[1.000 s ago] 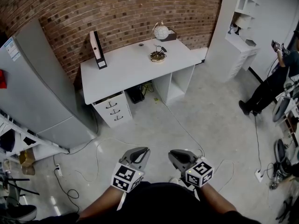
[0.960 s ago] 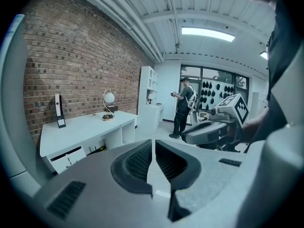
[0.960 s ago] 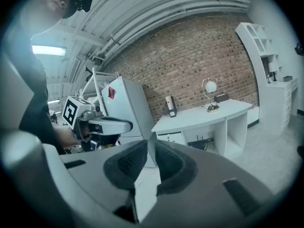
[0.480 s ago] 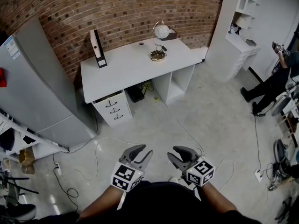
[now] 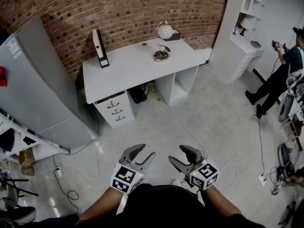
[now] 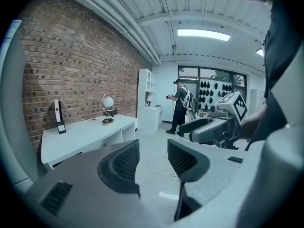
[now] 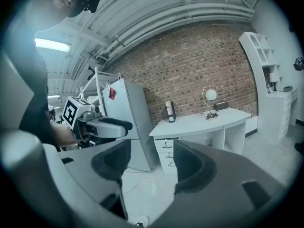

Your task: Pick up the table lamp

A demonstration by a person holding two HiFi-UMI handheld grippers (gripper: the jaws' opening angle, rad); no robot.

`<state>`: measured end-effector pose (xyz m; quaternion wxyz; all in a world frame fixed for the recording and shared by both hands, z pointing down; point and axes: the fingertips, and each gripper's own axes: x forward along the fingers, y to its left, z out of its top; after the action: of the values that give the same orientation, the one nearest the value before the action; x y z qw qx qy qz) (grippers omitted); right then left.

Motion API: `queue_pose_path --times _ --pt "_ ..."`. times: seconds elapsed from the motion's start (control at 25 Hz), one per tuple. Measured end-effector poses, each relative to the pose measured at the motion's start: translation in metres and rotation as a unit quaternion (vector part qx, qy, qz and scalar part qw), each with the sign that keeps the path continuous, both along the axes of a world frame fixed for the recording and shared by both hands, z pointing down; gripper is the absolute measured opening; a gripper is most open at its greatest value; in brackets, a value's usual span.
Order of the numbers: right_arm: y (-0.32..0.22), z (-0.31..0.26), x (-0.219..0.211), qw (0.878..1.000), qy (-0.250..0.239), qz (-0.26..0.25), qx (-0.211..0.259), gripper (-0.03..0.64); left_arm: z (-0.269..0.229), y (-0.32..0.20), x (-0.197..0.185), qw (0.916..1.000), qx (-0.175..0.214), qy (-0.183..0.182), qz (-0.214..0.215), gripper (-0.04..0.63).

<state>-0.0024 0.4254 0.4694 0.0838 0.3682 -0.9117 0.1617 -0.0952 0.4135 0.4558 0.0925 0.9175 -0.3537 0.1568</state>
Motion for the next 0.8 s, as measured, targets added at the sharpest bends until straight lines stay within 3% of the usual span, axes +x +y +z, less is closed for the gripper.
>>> queue_pose_path --times 0.8 --pt "-0.006 -0.001 -0.009 1.0 -0.016 -0.007 0.009 0.551 -0.002 -0.003 -0.015 0.9995 0.015 0.008 -0.028 0.292"
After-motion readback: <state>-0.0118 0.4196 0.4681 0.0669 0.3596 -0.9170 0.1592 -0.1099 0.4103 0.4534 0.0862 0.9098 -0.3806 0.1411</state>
